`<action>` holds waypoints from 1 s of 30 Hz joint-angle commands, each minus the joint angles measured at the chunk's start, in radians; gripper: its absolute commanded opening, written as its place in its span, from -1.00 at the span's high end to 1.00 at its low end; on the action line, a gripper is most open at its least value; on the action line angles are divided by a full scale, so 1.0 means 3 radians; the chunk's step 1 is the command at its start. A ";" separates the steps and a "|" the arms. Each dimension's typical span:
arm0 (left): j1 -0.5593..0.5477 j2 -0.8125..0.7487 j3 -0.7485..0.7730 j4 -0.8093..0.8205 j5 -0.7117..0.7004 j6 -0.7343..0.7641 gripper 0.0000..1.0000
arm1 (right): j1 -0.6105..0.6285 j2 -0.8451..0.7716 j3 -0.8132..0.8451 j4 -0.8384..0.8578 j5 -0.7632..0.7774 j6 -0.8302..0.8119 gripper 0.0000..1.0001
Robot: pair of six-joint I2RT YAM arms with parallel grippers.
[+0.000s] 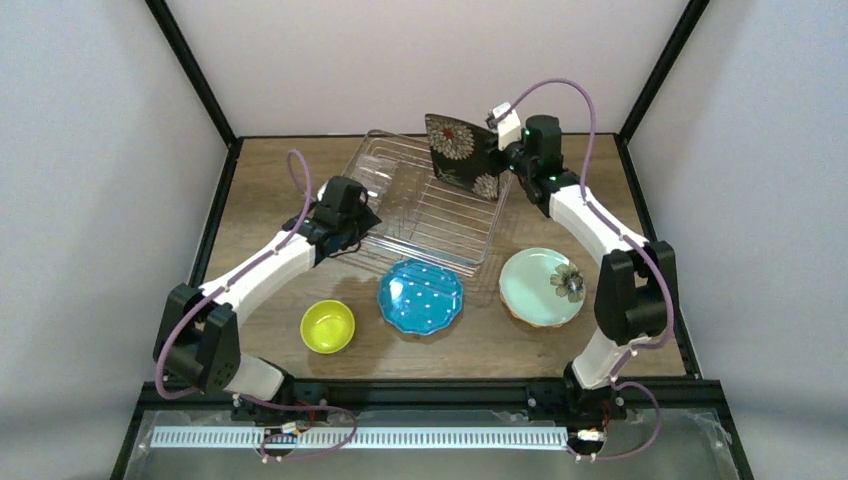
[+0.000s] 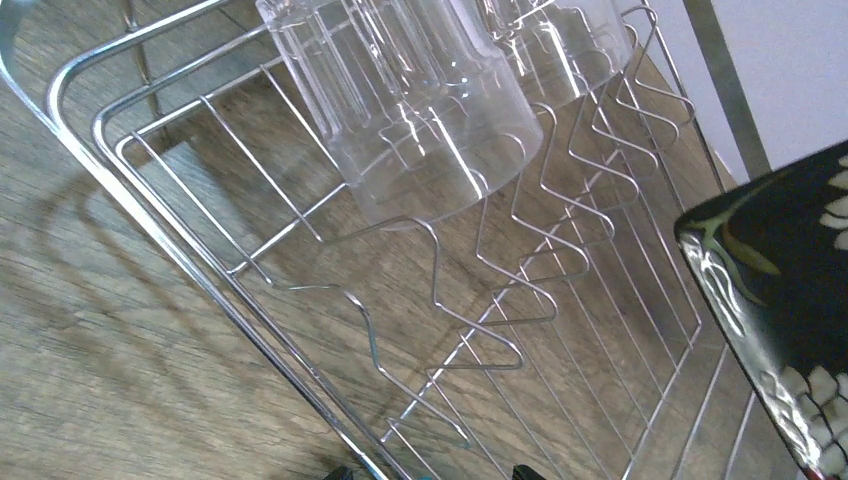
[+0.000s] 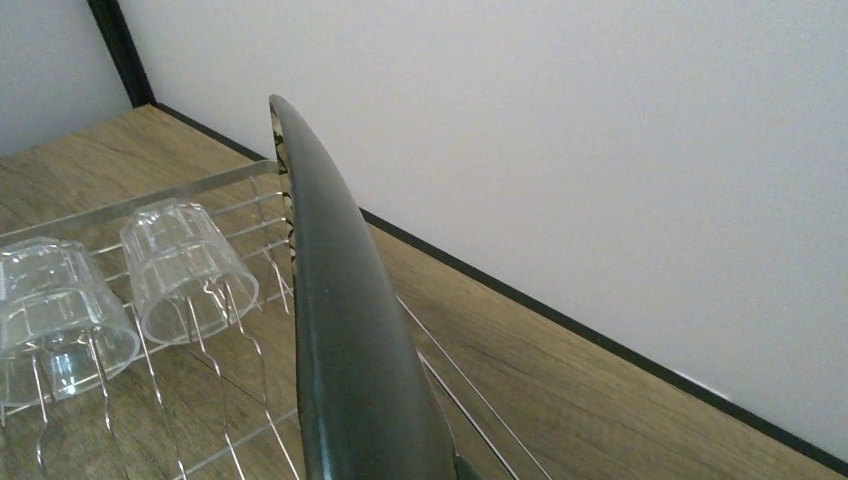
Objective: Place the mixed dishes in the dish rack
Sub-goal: Place the plate on the dish rack.
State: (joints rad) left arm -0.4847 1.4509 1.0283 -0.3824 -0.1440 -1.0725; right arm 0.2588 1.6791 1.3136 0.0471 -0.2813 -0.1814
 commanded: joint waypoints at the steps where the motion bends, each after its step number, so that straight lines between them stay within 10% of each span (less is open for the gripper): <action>1: 0.0009 -0.0071 0.0017 0.0109 0.0082 -0.0016 -0.83 | 0.0001 0.0078 0.0013 0.0833 -0.0292 0.0007 0.99; 30: 0.0010 -0.0346 -0.0581 0.0721 0.0189 -0.0169 -0.83 | -0.0070 0.0484 -0.0309 0.1582 -0.0397 -0.0159 0.99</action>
State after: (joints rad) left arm -0.4847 1.3720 0.8810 -0.2096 -0.0849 -1.1080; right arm 0.2455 1.8210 1.2129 0.3309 -0.3676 -0.2108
